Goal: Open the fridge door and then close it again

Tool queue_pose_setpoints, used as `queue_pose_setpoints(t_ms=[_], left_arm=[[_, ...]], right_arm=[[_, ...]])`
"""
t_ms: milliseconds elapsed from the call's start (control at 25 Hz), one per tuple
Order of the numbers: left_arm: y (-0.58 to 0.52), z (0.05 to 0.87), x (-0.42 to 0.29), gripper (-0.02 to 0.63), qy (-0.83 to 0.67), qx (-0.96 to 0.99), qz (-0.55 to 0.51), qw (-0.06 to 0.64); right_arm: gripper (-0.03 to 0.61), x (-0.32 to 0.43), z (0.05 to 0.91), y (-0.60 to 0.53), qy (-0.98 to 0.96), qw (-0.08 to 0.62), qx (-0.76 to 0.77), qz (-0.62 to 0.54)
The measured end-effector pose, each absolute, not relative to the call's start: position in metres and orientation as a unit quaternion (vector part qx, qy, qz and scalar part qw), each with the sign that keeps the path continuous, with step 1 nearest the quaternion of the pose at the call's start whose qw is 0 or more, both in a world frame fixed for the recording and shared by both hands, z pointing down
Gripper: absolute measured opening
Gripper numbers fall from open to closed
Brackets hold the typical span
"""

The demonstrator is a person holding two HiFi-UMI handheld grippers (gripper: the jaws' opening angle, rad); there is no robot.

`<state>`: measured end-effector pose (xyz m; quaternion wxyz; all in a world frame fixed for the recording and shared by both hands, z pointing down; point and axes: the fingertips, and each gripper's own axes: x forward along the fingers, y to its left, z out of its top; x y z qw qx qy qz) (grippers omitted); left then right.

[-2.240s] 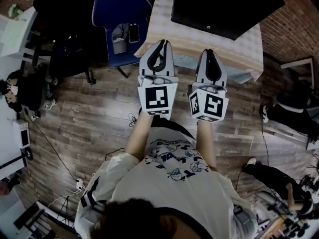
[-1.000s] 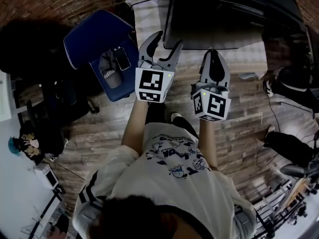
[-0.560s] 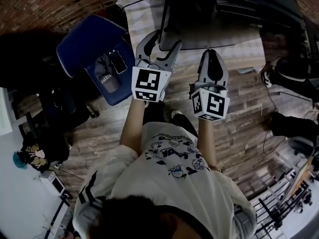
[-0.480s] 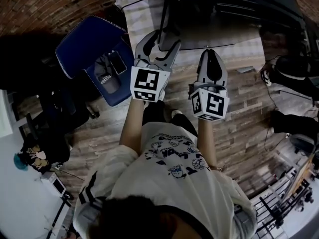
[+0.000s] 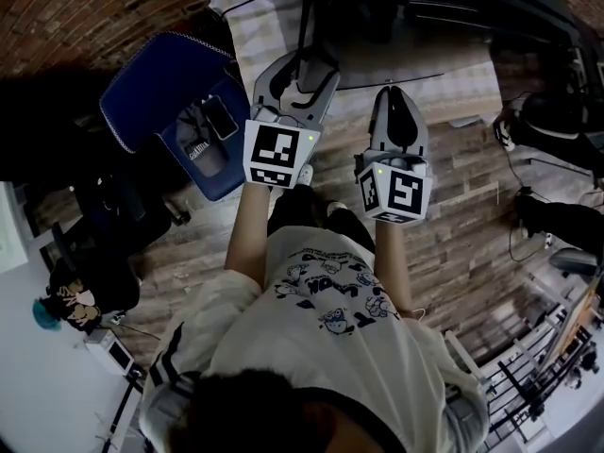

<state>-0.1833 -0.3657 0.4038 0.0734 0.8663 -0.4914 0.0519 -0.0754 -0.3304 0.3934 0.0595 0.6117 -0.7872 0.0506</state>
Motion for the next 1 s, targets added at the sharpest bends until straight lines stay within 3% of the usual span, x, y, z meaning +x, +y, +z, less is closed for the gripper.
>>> queue_pose_setpoints(t_ms=[760,1000], left_arm=[[-0.362,0.404,-0.178,0.225,-0.498,0.860,0.080,0.076],[-0.316,0.402,-0.164,0.209,-0.502,0.859,0.061,0.074]], right_arm=[[0.037,-0.059,0.387,-0.312,-0.807,0.048,0.587,0.051],[0.037,-0.048,0.379,-0.300,-0.813,0.042,0.579,0.044]])
